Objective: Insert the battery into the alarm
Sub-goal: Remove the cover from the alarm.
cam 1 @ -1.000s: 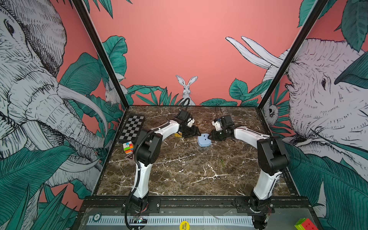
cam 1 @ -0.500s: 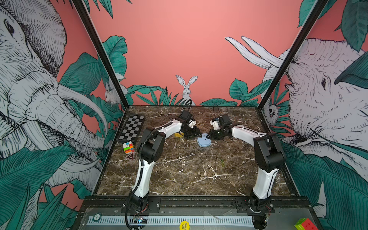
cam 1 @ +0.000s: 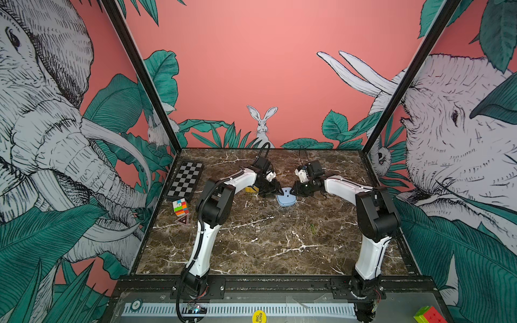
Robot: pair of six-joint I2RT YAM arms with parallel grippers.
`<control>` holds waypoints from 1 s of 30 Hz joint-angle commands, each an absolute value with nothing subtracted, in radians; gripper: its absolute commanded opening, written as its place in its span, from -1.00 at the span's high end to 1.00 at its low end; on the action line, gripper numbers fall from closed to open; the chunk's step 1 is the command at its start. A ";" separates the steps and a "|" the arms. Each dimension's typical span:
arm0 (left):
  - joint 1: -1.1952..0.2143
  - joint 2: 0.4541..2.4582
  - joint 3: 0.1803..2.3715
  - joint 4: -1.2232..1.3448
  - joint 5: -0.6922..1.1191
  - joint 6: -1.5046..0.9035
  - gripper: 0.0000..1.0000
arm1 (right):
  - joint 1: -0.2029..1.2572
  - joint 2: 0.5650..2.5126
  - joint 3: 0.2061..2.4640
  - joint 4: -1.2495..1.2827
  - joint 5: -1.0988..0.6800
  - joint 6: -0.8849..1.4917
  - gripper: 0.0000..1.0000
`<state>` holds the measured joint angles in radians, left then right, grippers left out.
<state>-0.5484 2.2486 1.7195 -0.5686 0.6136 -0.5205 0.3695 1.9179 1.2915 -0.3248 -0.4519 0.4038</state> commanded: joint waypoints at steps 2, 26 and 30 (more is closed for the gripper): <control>-0.553 2.252 1.752 -0.599 0.637 -0.528 -0.06 | 0.384 1.945 1.298 -0.362 -0.438 0.443 0.54; -0.552 2.272 1.759 -0.639 0.632 -0.522 0.10 | 0.385 1.964 1.304 -0.348 -0.418 0.472 0.38; -0.552 2.274 1.761 -0.639 0.634 -0.522 0.15 | 0.384 1.964 1.302 -0.367 -0.400 0.475 0.36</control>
<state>-0.5468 2.2593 1.7462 -0.6037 0.6296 -0.5240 0.3779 1.9198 1.2968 -0.3271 -0.4370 0.4679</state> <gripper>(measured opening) 0.428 0.315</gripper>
